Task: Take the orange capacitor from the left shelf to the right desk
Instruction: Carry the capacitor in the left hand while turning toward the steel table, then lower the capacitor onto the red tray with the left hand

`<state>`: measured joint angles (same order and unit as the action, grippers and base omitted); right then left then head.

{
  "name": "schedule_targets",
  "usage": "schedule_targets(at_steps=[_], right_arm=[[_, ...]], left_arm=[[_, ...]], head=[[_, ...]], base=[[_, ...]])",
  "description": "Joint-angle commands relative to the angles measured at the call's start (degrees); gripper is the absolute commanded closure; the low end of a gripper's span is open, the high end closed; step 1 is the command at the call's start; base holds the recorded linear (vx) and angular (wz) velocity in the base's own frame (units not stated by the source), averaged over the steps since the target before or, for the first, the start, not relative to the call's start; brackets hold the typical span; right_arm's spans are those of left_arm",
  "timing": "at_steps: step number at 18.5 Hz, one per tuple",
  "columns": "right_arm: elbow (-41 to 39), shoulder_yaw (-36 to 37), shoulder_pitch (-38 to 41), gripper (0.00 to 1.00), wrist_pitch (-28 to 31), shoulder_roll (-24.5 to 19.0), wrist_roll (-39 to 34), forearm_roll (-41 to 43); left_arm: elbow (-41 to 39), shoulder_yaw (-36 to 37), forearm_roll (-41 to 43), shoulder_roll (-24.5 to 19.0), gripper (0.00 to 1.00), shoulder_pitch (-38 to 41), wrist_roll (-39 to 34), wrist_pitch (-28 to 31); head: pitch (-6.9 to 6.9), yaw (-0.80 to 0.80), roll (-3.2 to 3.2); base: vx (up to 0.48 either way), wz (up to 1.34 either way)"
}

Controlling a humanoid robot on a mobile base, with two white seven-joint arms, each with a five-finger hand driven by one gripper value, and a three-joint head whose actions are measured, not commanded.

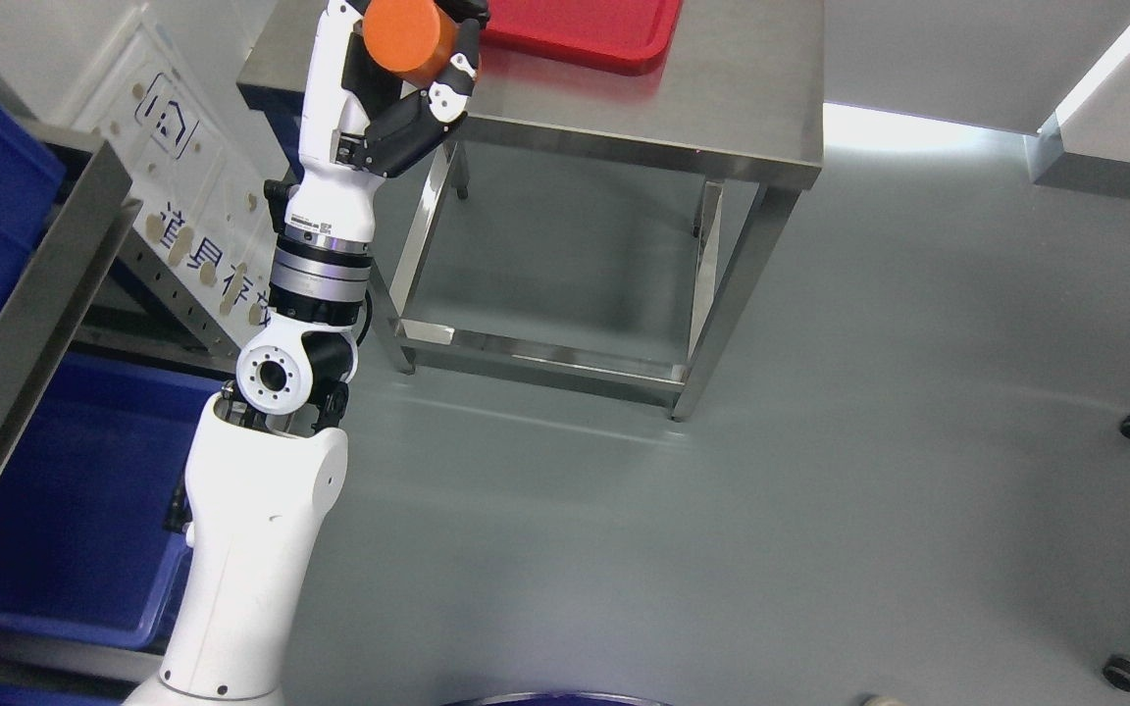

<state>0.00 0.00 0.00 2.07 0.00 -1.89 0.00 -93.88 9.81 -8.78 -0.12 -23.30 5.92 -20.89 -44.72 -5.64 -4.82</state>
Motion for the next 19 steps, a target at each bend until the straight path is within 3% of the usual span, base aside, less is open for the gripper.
schedule_targets(at_steps=[1,7,9,11,19], right_arm=[[-1.93,0.61,0.79,0.00,0.13,1.00,0.04,0.00],[-1.93,0.61,0.79,0.00,0.04,1.00,0.04,0.00],[-1.93,0.61,0.79,0.00,0.04,1.00,0.04,0.00],[-1.93,0.61,0.79,0.00,0.04,1.00,0.04,0.00],[-1.93,0.61,0.79,0.00,0.13,1.00,0.04,0.00]], left_arm=[[-0.16,2.76,0.00,-0.88,0.97,0.01,-0.03,-0.46],[-0.16,6.97,0.00,-0.88,0.97,-0.69,-0.21,-0.03],[0.10,8.64,0.17,-0.88,0.97,-0.96,-0.56,3.47],[2.20,8.91,0.26,-0.88,0.97,-1.31,-0.65,7.43],[11.86,9.61,0.43,-0.88,0.97,-7.45,-0.38,10.79]], head=[[0.00,0.00,0.00],[0.00,0.00,0.00],[0.00,0.00,0.00],[0.00,0.00,0.00],[-0.01,0.00,0.00]], base=[[0.397,-0.10],[0.400,-0.03],[0.381,0.00],[0.358,-0.02],[0.274,-0.08]])
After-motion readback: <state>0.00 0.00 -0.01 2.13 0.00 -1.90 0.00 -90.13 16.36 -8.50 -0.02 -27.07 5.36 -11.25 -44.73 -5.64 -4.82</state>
